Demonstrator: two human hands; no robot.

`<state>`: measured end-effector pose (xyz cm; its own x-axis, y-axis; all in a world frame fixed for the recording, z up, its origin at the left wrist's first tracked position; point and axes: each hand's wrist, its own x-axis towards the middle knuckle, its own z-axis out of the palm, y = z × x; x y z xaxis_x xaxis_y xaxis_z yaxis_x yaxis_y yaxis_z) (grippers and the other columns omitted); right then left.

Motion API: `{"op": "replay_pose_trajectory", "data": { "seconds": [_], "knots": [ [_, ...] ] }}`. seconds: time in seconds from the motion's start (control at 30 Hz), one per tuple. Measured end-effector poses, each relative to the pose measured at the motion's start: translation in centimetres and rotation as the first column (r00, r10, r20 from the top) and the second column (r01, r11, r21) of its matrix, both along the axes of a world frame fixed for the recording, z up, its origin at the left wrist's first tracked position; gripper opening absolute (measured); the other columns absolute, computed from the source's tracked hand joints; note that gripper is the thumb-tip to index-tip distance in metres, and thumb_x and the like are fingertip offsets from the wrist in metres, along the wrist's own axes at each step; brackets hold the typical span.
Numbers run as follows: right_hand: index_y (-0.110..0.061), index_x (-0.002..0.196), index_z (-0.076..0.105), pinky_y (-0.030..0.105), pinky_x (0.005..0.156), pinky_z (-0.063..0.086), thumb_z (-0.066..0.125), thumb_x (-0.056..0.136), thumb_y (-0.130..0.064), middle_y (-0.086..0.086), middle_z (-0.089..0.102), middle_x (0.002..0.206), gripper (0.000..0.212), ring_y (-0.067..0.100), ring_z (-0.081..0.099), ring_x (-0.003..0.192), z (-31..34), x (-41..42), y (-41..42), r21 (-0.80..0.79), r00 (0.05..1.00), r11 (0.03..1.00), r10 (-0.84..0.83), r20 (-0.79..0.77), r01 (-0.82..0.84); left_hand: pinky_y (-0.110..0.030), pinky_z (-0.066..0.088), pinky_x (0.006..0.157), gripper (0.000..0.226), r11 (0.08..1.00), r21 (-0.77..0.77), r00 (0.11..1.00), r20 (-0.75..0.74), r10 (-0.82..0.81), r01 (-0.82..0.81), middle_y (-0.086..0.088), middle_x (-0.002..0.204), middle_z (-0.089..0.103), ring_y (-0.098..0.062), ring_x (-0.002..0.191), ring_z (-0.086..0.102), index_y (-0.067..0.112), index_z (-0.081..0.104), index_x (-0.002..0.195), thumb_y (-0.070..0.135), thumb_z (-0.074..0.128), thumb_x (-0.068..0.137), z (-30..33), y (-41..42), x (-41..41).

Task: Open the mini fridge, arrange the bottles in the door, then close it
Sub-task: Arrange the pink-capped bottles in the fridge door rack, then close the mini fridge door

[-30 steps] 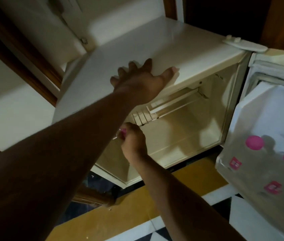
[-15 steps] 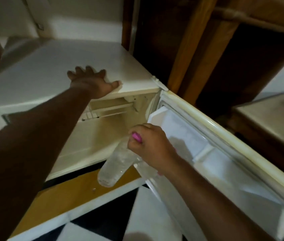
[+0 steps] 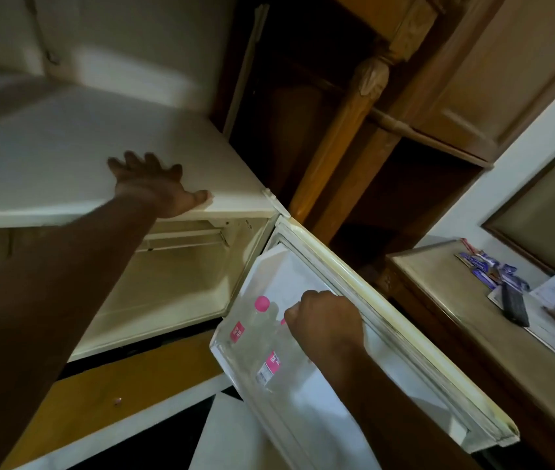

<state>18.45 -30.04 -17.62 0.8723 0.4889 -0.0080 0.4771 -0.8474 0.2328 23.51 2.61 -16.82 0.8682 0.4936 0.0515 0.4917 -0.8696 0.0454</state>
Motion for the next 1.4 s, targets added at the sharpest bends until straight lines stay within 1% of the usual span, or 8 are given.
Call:
{"op": "replay_pose_trajectory", "data": {
  "seconds": [0.13, 0.3, 0.53, 0.83, 1.03, 1.17, 1.27, 1.4],
  "knots": [
    [-0.016, 0.081, 0.049, 0.036, 0.063, 0.04, 0.044, 0.093, -0.025, -0.002, 0.032, 0.061, 0.016, 0.029, 0.063, 0.084, -1.8, 1.0, 1.1, 0.113, 0.995, 0.989, -0.099, -0.016, 0.1, -0.07, 0.008, 0.119, 0.114, 1.0, -0.011, 1.0, 0.003, -0.001, 0.001, -0.02, 0.171, 0.008, -0.052, 0.153, 0.008, 0.032, 0.019, 0.162, 0.099, 0.013, 0.07, -0.4, 0.2, 0.2],
    [-0.006, 0.107, 0.065, 0.034, 0.078, 0.051, 0.058, 0.09, -0.006, 0.009, 0.041, 0.073, 0.018, 0.026, 0.065, 0.097, -3.6, 2.1, 1.3, -0.145, 0.993, 0.986, -0.098, -0.07, 0.087, -0.07, 0.007, 0.118, 0.114, 1.0, -0.011, 1.0, 0.011, -0.006, 0.006, -0.021, 0.171, 0.008, -0.053, 0.153, 0.007, 0.032, 0.02, 0.162, 0.099, 0.012, 0.07, -0.6, 0.3, 0.4],
    [-0.007, 0.098, 0.066, 0.039, 0.082, 0.056, 0.063, 0.089, -0.011, 0.008, 0.071, 0.097, 0.011, 0.027, 0.07, 0.092, -7.7, 1.5, 1.2, -0.296, 0.987, 0.946, -0.151, -0.056, 0.128, -0.071, 0.004, 0.119, 0.111, 0.999, -0.032, 1.0, 0.01, 0.0, 0.0, -0.022, 0.171, 0.005, -0.053, 0.153, 0.004, 0.031, 0.017, 0.163, 0.097, 0.016, 0.074, -0.5, 0.3, 0.4],
    [-0.013, 0.102, 0.066, 0.054, 0.103, 0.035, 0.07, 0.085, -0.029, 0.013, 0.067, 0.109, 0.024, 0.034, 0.054, 0.111, -9.8, 2.5, 0.3, -0.465, 0.982, 0.865, -0.159, 0.104, 0.189, -0.071, 0.002, 0.118, 0.11, 0.999, -0.048, 1.0, 0.008, 0.002, -0.002, -0.022, 0.171, 0.005, -0.053, 0.154, 0.003, 0.031, 0.017, 0.163, 0.096, 0.017, 0.075, -0.2, 0.0, 0.3],
    [-0.016, 0.105, 0.069, 0.049, 0.101, 0.042, 0.049, 0.094, -0.041, 0.007, 0.07, 0.104, 0.034, 0.029, 0.06, 0.103, -6.2, 2.7, -0.4, -0.115, 0.982, 0.991, -0.044, 0.186, 0.067, -0.07, 0.003, 0.119, 0.112, 0.998, -0.056, 1.0, 0.008, -0.007, 0.008, -0.02, 0.172, 0.004, -0.052, 0.154, 0.002, 0.031, 0.017, 0.163, 0.098, 0.016, 0.073, 0.0, -0.3, 0.0],
    [-0.011, 0.103, 0.068, 0.049, 0.09, 0.049, 0.058, 0.088, -0.044, 0.014, 0.068, 0.107, 0.037, 0.034, 0.06, 0.105, -3.2, 3.4, -2.1, 0.109, 0.893, 0.984, 0.082, 0.443, -0.145, -0.07, 0.006, 0.119, 0.113, 0.999, -0.041, 1.0, 0.012, -0.011, 0.011, -0.02, 0.172, 0.006, -0.052, 0.154, 0.005, 0.032, 0.018, 0.163, 0.099, 0.014, 0.072, 0.1, -0.4, -0.3],
    [-0.013, 0.128, 0.053, 0.055, 0.099, 0.042, 0.051, 0.087, -0.059, 0.018, 0.055, 0.133, 0.062, 0.039, 0.046, 0.128, -0.9, 5.7, -4.9, 0.192, 0.879, 0.981, -0.109, 0.465, 0.021, -0.069, 0.008, 0.119, 0.114, 0.999, -0.035, 1.0, 0.008, -0.011, 0.012, -0.019, 0.172, 0.007, -0.052, 0.154, 0.006, 0.032, 0.019, 0.163, 0.1, 0.013, 0.071, 0.1, -0.5, -0.3],
    [-0.019, 0.149, 0.023, 0.061, 0.105, 0.036, 0.026, 0.08, -0.082, 0.017, 0.038, 0.151, 0.093, 0.041, 0.038, 0.134, -0.6, 7.4, -10.1, 0.161, 0.93, 0.941, -0.324, 0.175, 0.297, -0.07, 0.008, 0.119, 0.12, 1.0, -0.029, 1.0, 0.015, -0.011, 0.012, -0.018, 0.172, 0.008, -0.051, 0.154, 0.008, 0.032, 0.021, 0.162, 0.103, 0.008, 0.065, 0.2, -0.4, -0.3]
  ]
}}
